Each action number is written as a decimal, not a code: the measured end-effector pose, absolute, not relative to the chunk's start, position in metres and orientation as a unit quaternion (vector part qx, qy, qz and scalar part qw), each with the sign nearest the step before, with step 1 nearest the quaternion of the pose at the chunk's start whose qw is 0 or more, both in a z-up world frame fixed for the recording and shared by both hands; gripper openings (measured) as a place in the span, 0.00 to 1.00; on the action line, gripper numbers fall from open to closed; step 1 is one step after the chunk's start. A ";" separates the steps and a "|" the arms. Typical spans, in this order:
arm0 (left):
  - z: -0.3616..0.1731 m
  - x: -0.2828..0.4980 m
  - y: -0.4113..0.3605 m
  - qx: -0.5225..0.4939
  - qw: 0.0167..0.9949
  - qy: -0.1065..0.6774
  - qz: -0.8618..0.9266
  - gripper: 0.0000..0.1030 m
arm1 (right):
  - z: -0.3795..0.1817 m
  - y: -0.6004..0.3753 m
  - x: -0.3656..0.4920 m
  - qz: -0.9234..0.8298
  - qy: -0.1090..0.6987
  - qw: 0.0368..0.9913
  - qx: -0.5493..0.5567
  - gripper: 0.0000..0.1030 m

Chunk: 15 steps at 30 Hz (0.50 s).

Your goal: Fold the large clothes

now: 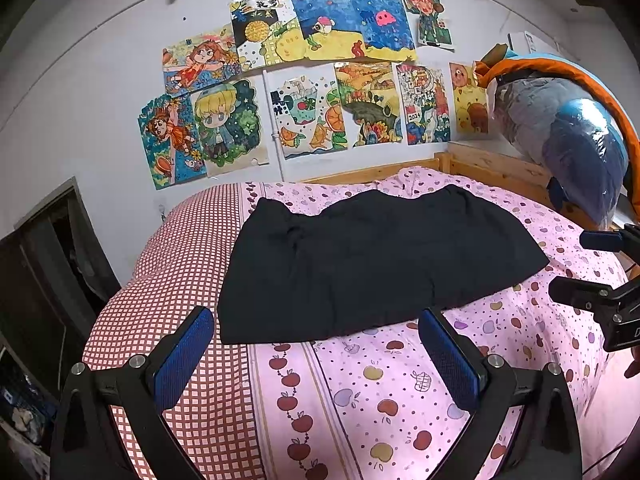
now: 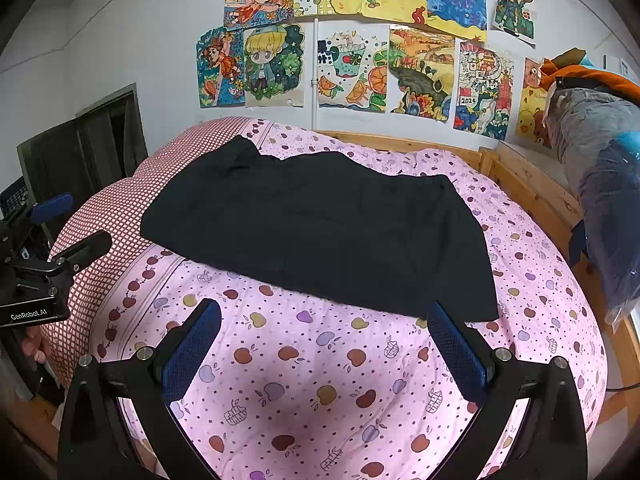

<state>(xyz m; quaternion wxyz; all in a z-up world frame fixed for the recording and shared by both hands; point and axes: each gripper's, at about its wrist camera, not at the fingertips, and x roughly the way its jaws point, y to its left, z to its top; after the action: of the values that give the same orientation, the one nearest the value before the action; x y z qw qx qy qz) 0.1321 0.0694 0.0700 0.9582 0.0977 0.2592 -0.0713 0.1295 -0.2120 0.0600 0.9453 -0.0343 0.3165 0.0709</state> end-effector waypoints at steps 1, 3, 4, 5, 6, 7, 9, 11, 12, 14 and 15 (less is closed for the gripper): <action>0.070 0.132 0.070 0.098 0.958 0.259 -0.071 1.00 | 0.060 -0.212 0.130 0.071 0.317 0.945 -0.035 0.98; 0.069 0.132 0.069 0.098 0.958 0.259 -0.071 1.00 | 0.059 -0.213 0.130 0.071 0.318 0.945 -0.035 0.98; 0.069 0.132 0.069 0.098 0.958 0.259 -0.071 1.00 | 0.058 -0.213 0.131 0.071 0.319 0.944 -0.034 0.98; 0.069 0.132 0.069 0.098 0.958 0.259 -0.071 1.00 | 0.058 -0.214 0.131 0.072 0.319 0.944 -0.033 0.98; 0.069 0.132 0.069 0.098 0.958 0.259 -0.071 1.00 | 0.058 -0.214 0.131 0.072 0.320 0.944 -0.033 0.98; 0.069 0.131 0.069 0.098 0.958 0.259 -0.071 1.00 | 0.057 -0.214 0.131 0.072 0.320 0.944 -0.033 0.98; 0.069 0.132 0.068 0.099 0.958 0.259 -0.071 1.00 | 0.057 -0.216 0.132 0.072 0.321 0.944 -0.033 0.98; 0.068 0.131 0.068 0.098 0.958 0.259 -0.071 1.00 | 0.057 -0.216 0.132 0.071 0.321 0.944 -0.032 0.98; 0.068 0.132 0.068 0.098 0.958 0.260 -0.071 1.00 | 0.057 -0.217 0.132 0.072 0.321 0.944 -0.032 0.98; 0.068 0.132 0.068 0.098 0.958 0.260 -0.071 1.00 | 0.057 -0.218 0.132 0.072 0.321 0.944 -0.032 0.98; 0.068 0.132 0.068 0.099 0.958 0.261 -0.071 1.00 | 0.057 -0.218 0.132 0.072 0.321 0.944 -0.032 0.98</action>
<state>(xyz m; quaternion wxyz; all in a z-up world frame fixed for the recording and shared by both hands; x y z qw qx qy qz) 0.1324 0.0678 0.0684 0.9576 0.0995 0.2608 -0.0714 0.1322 -0.2179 0.0570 0.9437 -0.0323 0.3213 0.0718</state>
